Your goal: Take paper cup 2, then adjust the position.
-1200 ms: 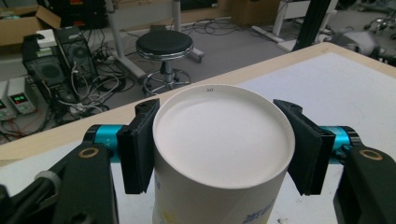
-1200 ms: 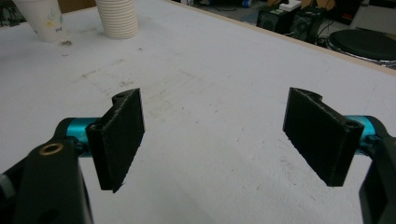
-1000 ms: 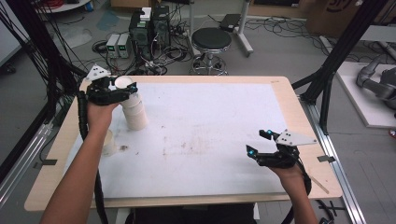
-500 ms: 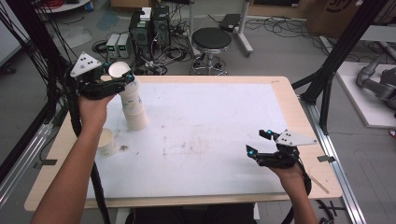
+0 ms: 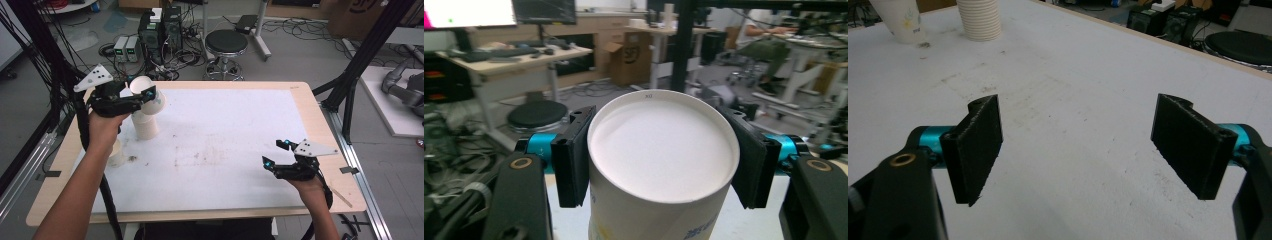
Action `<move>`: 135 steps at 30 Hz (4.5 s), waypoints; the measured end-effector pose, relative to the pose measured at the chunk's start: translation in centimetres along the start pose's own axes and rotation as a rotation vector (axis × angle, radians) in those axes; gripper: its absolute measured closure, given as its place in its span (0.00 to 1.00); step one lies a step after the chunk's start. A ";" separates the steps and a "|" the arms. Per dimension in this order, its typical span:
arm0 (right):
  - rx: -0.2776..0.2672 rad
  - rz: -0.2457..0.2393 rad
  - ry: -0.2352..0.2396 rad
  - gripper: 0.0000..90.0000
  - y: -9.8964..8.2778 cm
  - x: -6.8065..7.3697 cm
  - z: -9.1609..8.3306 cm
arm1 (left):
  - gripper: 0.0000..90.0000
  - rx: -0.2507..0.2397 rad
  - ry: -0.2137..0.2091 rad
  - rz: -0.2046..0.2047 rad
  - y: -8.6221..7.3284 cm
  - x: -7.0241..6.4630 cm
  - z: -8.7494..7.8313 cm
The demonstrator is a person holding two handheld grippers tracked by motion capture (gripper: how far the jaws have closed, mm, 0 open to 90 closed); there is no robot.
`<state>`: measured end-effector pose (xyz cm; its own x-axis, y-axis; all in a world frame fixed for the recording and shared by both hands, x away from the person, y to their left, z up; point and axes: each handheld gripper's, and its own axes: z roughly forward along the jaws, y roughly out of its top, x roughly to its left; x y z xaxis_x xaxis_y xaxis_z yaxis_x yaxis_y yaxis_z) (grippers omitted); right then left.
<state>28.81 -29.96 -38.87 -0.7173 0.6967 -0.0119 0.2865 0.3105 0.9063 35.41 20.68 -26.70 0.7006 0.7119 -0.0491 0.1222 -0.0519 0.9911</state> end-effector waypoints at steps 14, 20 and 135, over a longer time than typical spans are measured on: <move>0.010 -0.005 0.014 0.23 -0.1 0.1 0.4 | 0.40 0.000 -0.185 0.008 -4.1 -3.3 0.7; 0.018 -0.005 0.020 0.24 -0.1 0.1 0.7 | 0.40 0.029 -0.240 0.019 -6.2 -4.8 1.6; 0.025 -0.136 0.463 0.24 3.0 7.8 7.6 | 0.39 0.161 -0.584 0.036 -9.8 -12.8 7.4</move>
<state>28.83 -18.69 -39.48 -0.9552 0.2888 0.0647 0.1813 0.3982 0.8992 30.43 6.92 -36.74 0.9706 0.2083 -0.1203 0.1639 -0.2067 0.9646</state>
